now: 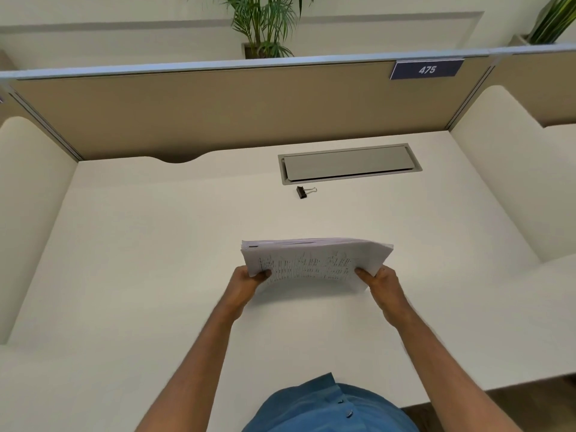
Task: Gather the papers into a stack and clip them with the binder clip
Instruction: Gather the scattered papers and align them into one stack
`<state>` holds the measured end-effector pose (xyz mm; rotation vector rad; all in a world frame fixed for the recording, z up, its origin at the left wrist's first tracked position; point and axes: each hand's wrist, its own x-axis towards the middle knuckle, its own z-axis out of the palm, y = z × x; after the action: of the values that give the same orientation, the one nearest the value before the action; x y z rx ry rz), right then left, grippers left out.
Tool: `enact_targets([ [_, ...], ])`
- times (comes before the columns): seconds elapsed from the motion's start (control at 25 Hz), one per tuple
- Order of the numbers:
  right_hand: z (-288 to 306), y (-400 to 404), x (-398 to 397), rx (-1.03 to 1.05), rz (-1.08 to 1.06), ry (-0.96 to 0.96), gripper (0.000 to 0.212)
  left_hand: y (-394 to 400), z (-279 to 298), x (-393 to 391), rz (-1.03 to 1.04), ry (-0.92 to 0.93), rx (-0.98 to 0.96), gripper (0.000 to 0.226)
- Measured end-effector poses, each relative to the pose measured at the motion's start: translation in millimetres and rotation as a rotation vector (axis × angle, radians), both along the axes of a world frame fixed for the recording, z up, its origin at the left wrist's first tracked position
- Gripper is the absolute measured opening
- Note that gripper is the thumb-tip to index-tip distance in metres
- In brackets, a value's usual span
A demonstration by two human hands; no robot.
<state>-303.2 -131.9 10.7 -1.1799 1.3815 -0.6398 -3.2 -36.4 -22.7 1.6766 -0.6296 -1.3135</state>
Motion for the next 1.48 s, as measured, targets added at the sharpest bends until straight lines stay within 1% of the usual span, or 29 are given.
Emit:
enact_targets([
  [0.08,2,-2,-2,0.020,0.029,-0.023,0.017,-2,6,3,0.045,0.015,-0.009,0.023],
  [0.16,7,-2,-5,0.073,0.027,-0.062,0.019,-5,13,10,0.115,0.086,-0.043,0.022],
  [0.24,8,0,-6,0.147,0.010,-0.116,0.020,-7,19,16,0.221,0.221,-0.068,0.027],
  [0.32,5,4,-6,0.214,-0.018,-0.185,0.024,-7,23,17,0.355,0.413,-0.096,0.036],
  [0.4,1,9,-2,0.270,-0.069,-0.275,0.029,-9,28,5,0.443,0.569,-0.153,0.040],
  [0.52,-4,27,21,0.371,-0.127,-0.412,0.029,-13,33,-26,0.529,0.743,-0.225,0.041],
  [0.6,-8,46,38,0.451,-0.118,-0.454,0.028,-15,36,-45,0.550,0.793,-0.219,0.042],
  [0.64,-10,55,44,0.487,-0.106,-0.454,0.027,-17,37,-51,0.553,0.772,-0.205,0.041],
  [0.72,-12,64,44,0.503,-0.099,-0.441,0.032,-19,39,-53,0.537,0.657,-0.168,0.037],
  [0.8,-9,57,35,0.452,-0.106,-0.429,0.040,-19,45,-44,0.499,0.540,-0.152,0.034],
  [0.88,-4,42,23,0.385,-0.119,-0.430,0.040,-18,55,-32,0.446,0.433,-0.174,0.032],
  [0.96,8,26,14,0.288,-0.050,-0.383,0.037,-16,69,-22,0.344,0.330,-0.231,0.028],
  [1.04,22,14,13,0.168,0.056,-0.289,0.030,-16,82,-15,0.199,0.202,-0.284,0.021],
  [1.12,39,4,20,0.080,0.134,-0.247,0.028,-17,93,-14,0.078,0.118,-0.301,0.018],
  [1.2,55,-1,32,0.023,0.161,-0.259,0.029,-19,100,-17,-0.010,0.077,-0.313,0.018],
  [1.28,70,-3,42,-0.036,0.129,-0.288,0.029,-20,106,-20,-0.046,0.049,-0.337,0.019],
  [1.4,78,-4,46,-0.090,0.084,-0.327,0.029,-19,113,-15,-0.065,0.067,-0.394,0.029],
  [1.48,73,-3,43,-0.093,0.066,-0.336,0.029,-18,110,-11,-0.097,0.086,-0.404,0.034],
])
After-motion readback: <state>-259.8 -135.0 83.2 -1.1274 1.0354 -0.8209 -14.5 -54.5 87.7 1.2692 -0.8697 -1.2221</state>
